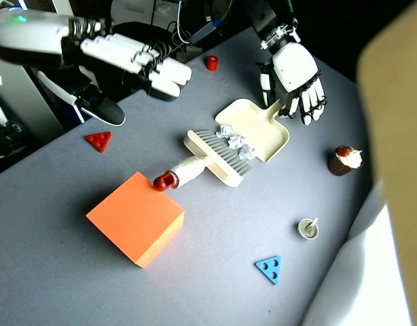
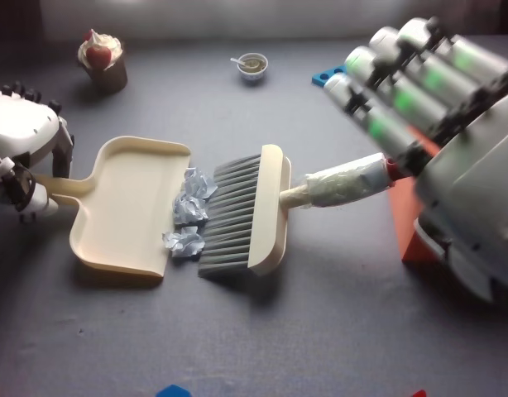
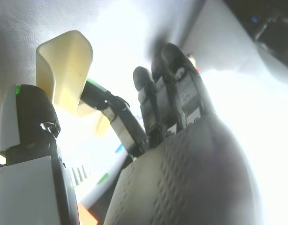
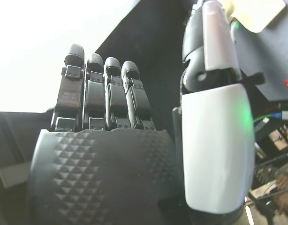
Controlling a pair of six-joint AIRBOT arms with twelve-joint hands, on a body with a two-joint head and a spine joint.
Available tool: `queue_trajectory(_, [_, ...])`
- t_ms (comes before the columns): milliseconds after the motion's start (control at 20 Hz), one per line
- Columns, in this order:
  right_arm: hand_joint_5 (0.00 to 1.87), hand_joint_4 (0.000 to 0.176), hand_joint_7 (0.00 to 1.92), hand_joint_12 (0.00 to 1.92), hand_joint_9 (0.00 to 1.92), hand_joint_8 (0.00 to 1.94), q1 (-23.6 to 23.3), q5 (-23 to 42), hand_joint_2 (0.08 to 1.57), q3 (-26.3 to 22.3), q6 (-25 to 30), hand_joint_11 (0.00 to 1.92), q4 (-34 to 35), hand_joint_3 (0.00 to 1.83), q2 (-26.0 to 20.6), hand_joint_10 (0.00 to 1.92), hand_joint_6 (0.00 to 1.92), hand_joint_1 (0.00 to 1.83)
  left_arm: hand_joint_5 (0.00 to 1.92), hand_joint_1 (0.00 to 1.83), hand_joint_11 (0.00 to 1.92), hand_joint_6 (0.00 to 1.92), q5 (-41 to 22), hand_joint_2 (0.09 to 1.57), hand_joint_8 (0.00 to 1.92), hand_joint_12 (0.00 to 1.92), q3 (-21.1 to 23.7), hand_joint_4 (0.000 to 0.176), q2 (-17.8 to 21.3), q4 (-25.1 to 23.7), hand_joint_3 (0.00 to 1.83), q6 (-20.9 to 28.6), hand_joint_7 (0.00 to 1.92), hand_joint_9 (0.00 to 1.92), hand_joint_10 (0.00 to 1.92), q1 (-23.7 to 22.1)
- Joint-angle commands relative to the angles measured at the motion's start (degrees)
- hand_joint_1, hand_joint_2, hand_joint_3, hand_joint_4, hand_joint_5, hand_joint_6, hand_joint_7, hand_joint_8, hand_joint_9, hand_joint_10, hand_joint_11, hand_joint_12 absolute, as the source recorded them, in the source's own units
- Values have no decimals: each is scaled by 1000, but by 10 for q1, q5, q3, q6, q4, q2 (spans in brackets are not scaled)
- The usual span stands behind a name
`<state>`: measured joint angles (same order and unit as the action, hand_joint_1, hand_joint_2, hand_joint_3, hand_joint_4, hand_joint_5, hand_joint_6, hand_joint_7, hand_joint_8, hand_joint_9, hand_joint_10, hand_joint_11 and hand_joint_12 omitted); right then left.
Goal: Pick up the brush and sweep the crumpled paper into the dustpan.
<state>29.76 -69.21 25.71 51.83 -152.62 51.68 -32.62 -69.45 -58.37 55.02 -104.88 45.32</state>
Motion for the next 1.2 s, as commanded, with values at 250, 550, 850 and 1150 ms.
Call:
queue_trajectory(250, [74, 0, 13, 5, 60, 0, 6, -186, 919, 7, -105, 135, -40, 0, 75, 5, 0, 1060, 1054, 1086, 224, 861, -49, 1083, 7, 372, -5, 42, -1, -20, 0, 0, 411, 334, 11, -11])
queue_trajectory(550, [58, 0, 5, 2, 58, 0, 11, -211, 940, 38, -162, 127, 14, 3, 147, 1, 1, 1044, 1056, 1091, 236, 858, -41, 1082, 6, 330, -5, 32, 0, -20, 0, 2, 417, 362, 8, -14])
queue_trajectory(850, [80, 0, 25, 9, 64, 5, 12, -213, 919, 73, -156, 142, 77, 0, 188, 6, 14, 1056, 1022, 1076, 210, 912, -39, 1097, 0, 287, -8, 47, 2, -23, 1, -1, 405, 318, 0, -14])
queue_trajectory(1150, [77, 0, 28, 10, 71, 2, 12, -208, 927, 144, -141, 147, 87, 0, 236, 4, 3, 1062, 1036, 1075, 220, 890, -34, 1090, 0, 287, -11, 60, 3, -35, 1, -1, 367, 300, 7, -21])
